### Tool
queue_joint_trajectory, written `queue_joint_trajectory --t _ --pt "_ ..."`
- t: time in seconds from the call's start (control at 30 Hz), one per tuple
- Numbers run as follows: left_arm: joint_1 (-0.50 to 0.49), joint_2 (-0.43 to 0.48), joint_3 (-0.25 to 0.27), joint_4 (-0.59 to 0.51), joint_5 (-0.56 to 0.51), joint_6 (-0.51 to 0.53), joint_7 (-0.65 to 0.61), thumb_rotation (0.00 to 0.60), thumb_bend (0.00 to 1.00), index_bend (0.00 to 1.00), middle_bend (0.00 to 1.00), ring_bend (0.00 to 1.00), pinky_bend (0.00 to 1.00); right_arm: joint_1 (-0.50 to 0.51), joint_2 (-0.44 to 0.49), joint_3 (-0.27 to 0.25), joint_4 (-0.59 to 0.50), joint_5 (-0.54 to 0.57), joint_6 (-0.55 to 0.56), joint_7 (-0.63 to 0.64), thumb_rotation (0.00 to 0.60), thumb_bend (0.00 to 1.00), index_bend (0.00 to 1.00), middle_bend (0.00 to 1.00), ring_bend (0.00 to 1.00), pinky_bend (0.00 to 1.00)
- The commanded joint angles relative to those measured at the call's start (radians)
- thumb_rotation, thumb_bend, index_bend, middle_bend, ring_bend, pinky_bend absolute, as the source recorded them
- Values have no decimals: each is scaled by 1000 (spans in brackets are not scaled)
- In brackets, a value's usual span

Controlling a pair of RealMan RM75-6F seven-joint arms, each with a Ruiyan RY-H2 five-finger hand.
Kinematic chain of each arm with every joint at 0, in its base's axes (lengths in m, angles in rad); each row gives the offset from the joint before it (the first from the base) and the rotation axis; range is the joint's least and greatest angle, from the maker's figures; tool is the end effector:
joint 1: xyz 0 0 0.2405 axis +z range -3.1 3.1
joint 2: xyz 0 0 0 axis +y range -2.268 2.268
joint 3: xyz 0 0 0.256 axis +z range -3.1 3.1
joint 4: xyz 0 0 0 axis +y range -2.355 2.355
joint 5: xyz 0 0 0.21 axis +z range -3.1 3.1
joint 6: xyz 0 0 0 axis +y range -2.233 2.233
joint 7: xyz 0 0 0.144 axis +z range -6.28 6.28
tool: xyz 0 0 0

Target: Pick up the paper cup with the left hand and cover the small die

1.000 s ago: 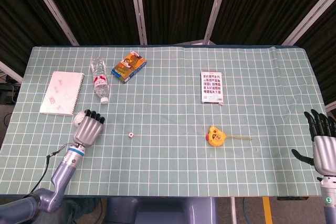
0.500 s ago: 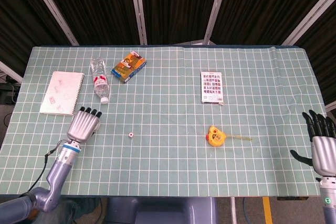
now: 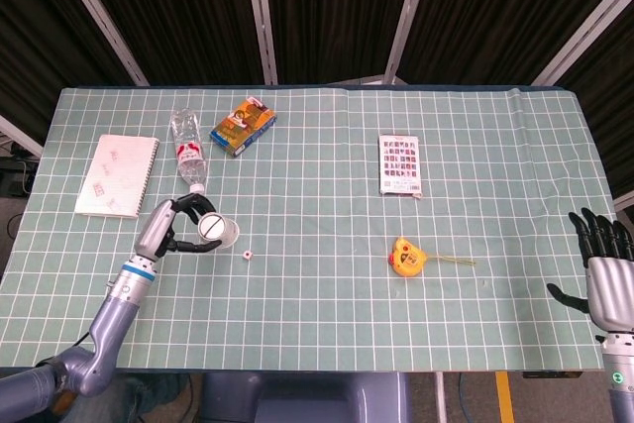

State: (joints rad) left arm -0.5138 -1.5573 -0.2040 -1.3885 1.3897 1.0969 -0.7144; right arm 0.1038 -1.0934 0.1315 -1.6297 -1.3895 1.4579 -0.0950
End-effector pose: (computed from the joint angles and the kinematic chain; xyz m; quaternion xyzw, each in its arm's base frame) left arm -0.2017 0.3177 0.0091 -0.4663 -0.6307 -0.5770 0.2276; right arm -0.3142 -0.2030 0.1800 0.5709 -0.3630 0.3653 0.6394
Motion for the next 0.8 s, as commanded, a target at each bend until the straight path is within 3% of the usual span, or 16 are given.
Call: queue_joint_trajectory --t 0.03,0.27,0.67,0.73,0.8 --pt "-26 -83 5 77 15 -59 -164 600 0 461 449 422 486 1 -1 -1 2 1 -3 -1 600 0 0 0 0 0" --pt "-49 -147 18 138 -4 -96 -142 600 0 461 449 421 485 1 1 2 9 11 -7 7 600 0 0 0 0 0" --pt "-58 -182 31 194 -30 -126 -87 600 0 459 443 417 480 1 7 3 15 14 -11 26 600 0 0 0 0 0" --pt "-58 -189 36 208 -29 -129 -89 600 0 451 435 406 440 1 6 3 15 15 -11 25 600 0 0 0 0 0" --pt "-58 -189 43 218 -22 -133 -94 600 0 415 395 348 324 1 6 3 14 15 -11 23 600 0 0 0 0 0"
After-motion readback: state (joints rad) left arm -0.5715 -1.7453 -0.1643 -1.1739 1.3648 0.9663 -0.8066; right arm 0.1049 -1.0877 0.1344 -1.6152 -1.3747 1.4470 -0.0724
